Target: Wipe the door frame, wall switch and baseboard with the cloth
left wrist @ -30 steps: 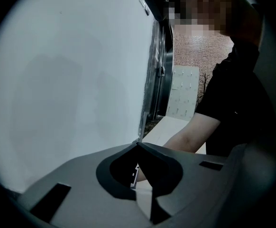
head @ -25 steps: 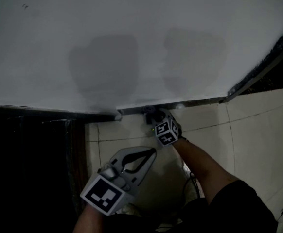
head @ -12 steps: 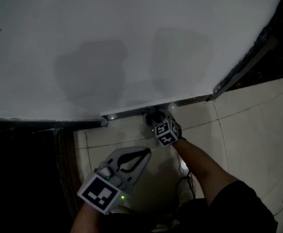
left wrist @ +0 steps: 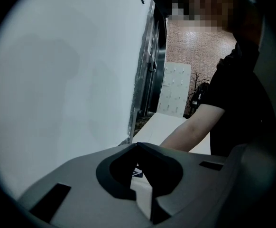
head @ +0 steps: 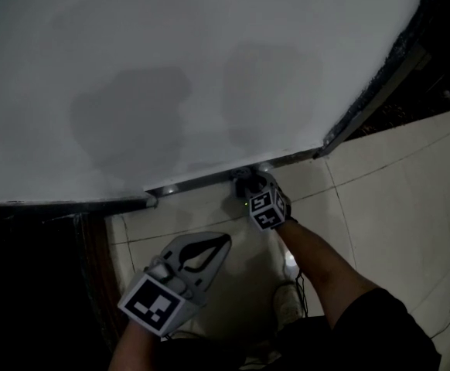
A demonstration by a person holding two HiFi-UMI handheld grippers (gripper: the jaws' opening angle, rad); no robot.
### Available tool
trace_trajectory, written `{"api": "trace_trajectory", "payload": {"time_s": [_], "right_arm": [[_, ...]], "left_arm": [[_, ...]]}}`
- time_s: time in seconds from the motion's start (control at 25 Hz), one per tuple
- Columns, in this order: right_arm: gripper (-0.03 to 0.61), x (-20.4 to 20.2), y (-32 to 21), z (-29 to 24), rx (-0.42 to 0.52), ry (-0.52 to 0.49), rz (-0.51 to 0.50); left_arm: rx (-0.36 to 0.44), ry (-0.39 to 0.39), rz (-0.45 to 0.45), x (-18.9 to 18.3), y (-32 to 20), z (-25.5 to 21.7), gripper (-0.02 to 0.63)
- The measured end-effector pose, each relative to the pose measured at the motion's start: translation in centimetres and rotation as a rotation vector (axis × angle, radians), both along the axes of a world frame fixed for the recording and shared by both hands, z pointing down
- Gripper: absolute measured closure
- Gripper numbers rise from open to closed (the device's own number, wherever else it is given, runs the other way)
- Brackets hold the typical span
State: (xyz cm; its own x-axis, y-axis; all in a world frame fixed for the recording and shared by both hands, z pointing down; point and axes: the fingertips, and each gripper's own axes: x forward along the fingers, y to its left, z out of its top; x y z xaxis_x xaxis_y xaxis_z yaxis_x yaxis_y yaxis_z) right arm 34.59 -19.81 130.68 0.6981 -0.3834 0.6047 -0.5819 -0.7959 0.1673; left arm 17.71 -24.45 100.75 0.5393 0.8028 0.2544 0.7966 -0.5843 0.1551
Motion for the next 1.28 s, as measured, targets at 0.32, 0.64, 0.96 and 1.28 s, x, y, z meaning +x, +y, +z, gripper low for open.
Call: {"api": "trace_trajectory", "payload": {"time_s": [0.32, 0.64, 0.96, 1.28], "right_arm": [[0.482, 0.6, 3.5, 0.5, -0.006, -0.003, 0.068], [0.482, 1.4, 8.5, 0.7, -0.011, -0.01, 0.156], [0.482, 2.5, 14.8, 1.5, -0.012, -0.014, 0.296], [0.482, 3.1, 18.0, 1.4, -0.013, -0.012, 0.371]], "left_arm": [[0.006, 0.005, 0.024, 0.1, 1.2, 0.3, 0.614], [0.012, -0.009, 0.055, 0.4, 3.3, 0.8, 0.613], [0.017, -0.019, 0.052, 0.5, 3.4, 1.2, 0.613], [0.033, -0.019, 0.047, 0.6, 3.2, 1.5, 0.612]]}}
